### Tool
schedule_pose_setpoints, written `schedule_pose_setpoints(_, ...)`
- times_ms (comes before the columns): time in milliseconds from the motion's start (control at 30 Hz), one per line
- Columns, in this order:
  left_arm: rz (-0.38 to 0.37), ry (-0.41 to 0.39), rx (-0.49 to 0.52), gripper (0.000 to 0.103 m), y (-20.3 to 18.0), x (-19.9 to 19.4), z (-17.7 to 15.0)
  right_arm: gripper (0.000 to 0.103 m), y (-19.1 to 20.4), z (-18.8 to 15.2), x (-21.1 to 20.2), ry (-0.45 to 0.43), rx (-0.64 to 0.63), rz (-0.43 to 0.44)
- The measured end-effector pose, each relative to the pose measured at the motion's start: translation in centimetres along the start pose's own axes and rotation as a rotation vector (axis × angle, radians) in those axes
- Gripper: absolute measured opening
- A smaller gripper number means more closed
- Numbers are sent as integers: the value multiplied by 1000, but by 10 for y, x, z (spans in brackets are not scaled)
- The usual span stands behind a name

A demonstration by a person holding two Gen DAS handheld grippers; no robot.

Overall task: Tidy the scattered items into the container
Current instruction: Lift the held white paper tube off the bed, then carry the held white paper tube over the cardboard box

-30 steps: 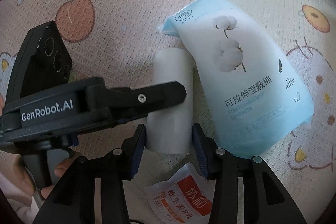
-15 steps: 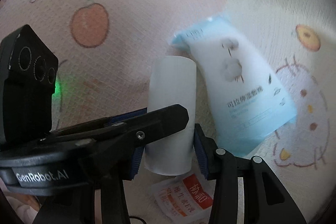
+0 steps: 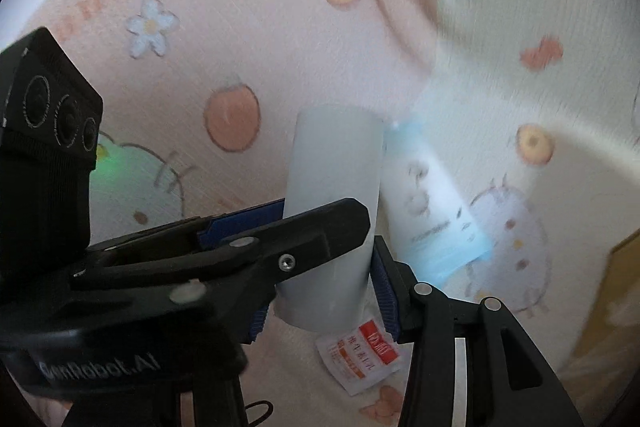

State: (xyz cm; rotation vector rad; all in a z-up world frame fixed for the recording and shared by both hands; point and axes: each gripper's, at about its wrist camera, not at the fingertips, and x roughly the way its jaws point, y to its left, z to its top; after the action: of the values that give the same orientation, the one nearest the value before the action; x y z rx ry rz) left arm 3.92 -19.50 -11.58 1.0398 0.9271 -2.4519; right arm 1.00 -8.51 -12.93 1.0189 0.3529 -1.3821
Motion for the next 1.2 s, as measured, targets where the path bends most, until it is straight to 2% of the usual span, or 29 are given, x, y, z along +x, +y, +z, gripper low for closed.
schedule_pose_setpoints(33,1,-17,8,47,-6,-6,2,43,-18,11,-3,-15,-11,-1)
schedule_pose_setpoints(100,-1,-28,21,47,-15,-12,6,43,-2,31,3,-48,-22,-2)
schedule_pose_setpoints(133,-5,-29,26,47,-19,-14,8,43,7,17,-6,-56,-22,-2)
schedule_pose_setpoints(200,-9,-23,39,47,-26,-14,10,43,7,16,-14,-69,-12,-7)
schedule_pose_setpoints(300,-20,10,31,47,-31,-9,11,43,-7,16,-30,-57,13,-14)
schedule_pose_setpoints(367,-38,33,25,47,-36,-6,12,43,-10,29,-30,-34,31,-30)
schedule_pose_setpoints(467,-47,38,44,47,-48,-6,12,43,-13,27,-40,-24,39,-48)
schedule_pose_setpoints(733,6,20,75,47,-95,-20,18,43,-29,30,-77,-70,53,-28)
schedule_pose_setpoints(1200,-26,46,217,47,-167,-8,22,43,-65,25,-132,-139,118,-87)
